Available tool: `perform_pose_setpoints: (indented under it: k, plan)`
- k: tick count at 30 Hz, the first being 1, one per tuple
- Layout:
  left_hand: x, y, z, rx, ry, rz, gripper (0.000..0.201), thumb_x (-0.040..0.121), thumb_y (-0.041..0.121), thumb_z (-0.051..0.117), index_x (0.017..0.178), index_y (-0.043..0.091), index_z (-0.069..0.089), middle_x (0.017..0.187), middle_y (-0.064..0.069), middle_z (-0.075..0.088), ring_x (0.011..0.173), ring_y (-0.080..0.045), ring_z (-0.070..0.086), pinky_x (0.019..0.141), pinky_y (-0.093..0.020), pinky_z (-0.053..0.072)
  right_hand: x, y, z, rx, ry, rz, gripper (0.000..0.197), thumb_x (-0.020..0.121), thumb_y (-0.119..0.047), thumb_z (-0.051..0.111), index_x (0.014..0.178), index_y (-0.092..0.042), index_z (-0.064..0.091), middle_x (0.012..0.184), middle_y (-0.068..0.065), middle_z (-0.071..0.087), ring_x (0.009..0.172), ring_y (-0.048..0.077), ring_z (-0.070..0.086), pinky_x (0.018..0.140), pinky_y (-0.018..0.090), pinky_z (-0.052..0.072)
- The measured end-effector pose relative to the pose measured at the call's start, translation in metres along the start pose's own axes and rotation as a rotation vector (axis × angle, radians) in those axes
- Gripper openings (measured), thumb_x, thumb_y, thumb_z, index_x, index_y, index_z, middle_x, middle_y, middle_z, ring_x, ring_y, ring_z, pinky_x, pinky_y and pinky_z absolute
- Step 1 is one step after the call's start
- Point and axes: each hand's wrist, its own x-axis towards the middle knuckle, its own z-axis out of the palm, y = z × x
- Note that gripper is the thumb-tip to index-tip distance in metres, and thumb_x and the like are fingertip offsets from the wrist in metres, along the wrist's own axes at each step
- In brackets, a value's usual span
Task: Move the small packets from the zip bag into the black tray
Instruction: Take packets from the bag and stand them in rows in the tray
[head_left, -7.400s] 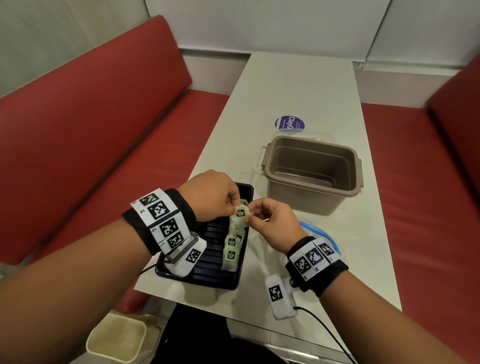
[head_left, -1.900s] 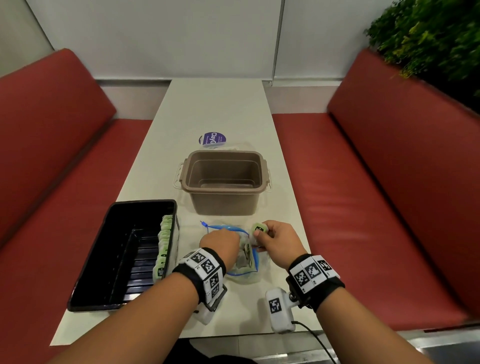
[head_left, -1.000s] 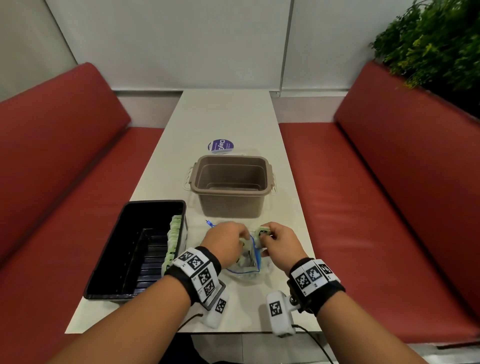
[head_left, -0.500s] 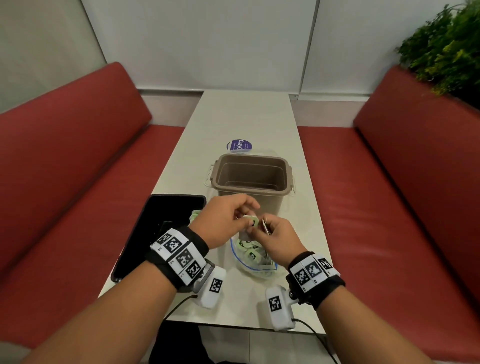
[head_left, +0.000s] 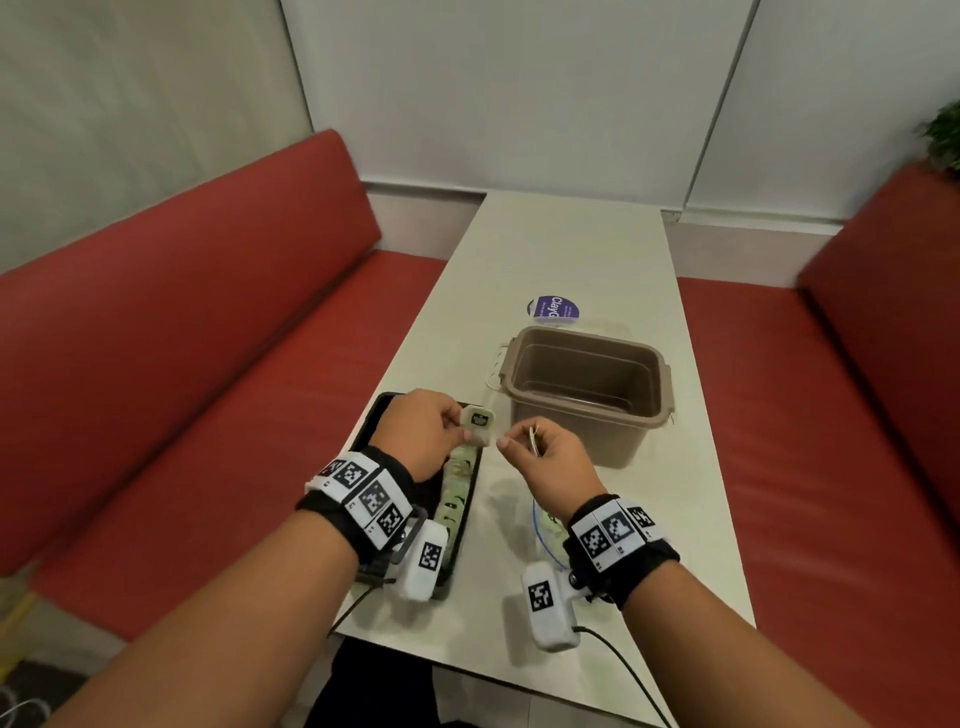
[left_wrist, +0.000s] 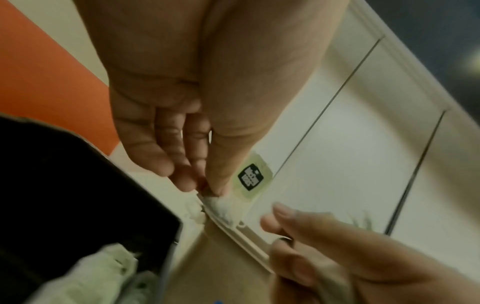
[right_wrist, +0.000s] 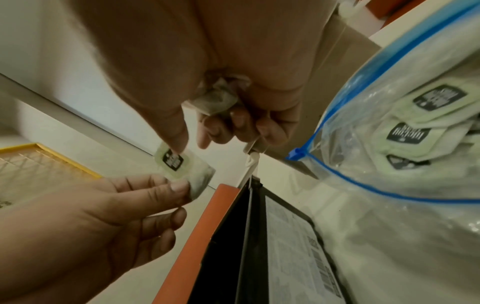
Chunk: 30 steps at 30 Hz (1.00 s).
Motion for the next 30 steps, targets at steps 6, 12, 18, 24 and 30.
perform_pose_setpoints:
  k: [6,12,18,24,30]
  plan:
    - [0.044,-0.045,0.012,0.249,-0.028,-0.202,0.007,0.085,0.02,0.069,0.088,0.02,0.076,0.091,-0.004,0.073,0.089,-0.026,0.068,0.079,-0.032,0.055,0.019,0.007,0.024,-0.198,-0.099,0.136,0.016,0.086,-0.033,0.071,0.087,-0.021,0.06,0.071,-0.006,0.057,0.062,0.011,0.052,0.058,0.024,0.04]
    - [0.075,-0.076,0.048,0.387,-0.145,-0.313,0.016,0.09,0.015,0.058,0.091,0.011,0.074,0.095,-0.011,0.073,0.086,-0.031,0.068,0.073,-0.034,0.054,0.03,0.008,0.039,-0.341,-0.15,0.231,0.048,0.087,-0.039,0.069,0.125,-0.016,0.052,0.105,-0.002,0.059,0.091,0.017,0.058,0.073,0.024,0.041]
    - [0.091,-0.092,0.068,0.379,-0.2,-0.358,0.015,0.091,0.015,0.06,0.09,0.008,0.074,0.094,-0.012,0.072,0.086,-0.031,0.068,0.065,-0.032,0.047,0.033,0.015,0.043,-0.395,-0.2,0.262,0.047,0.089,-0.038,0.067,0.127,-0.015,0.052,0.116,0.004,0.063,0.094,0.016,0.055,0.078,0.026,0.042]
    - [0.099,-0.096,0.079,0.379,-0.226,-0.361,0.013,0.09,0.01,0.061,0.091,0.005,0.073,0.093,-0.013,0.071,0.086,-0.031,0.068,0.063,-0.032,0.048,0.034,0.016,0.043,-0.35,-0.224,0.29,0.039,0.089,-0.036,0.067,0.122,-0.017,0.055,0.1,-0.002,0.059,0.094,0.018,0.058,0.079,0.029,0.045]
    - [0.105,-0.097,0.083,0.343,-0.233,-0.431,0.016,0.087,0.022,0.07,0.089,0.006,0.071,0.091,-0.011,0.072,0.084,-0.028,0.069,0.062,-0.032,0.05,0.035,0.014,0.043,-0.336,-0.227,0.29,0.041,0.09,-0.035,0.067,0.124,-0.017,0.055,0.105,-0.002,0.059,0.098,0.017,0.057,0.08,0.027,0.043]
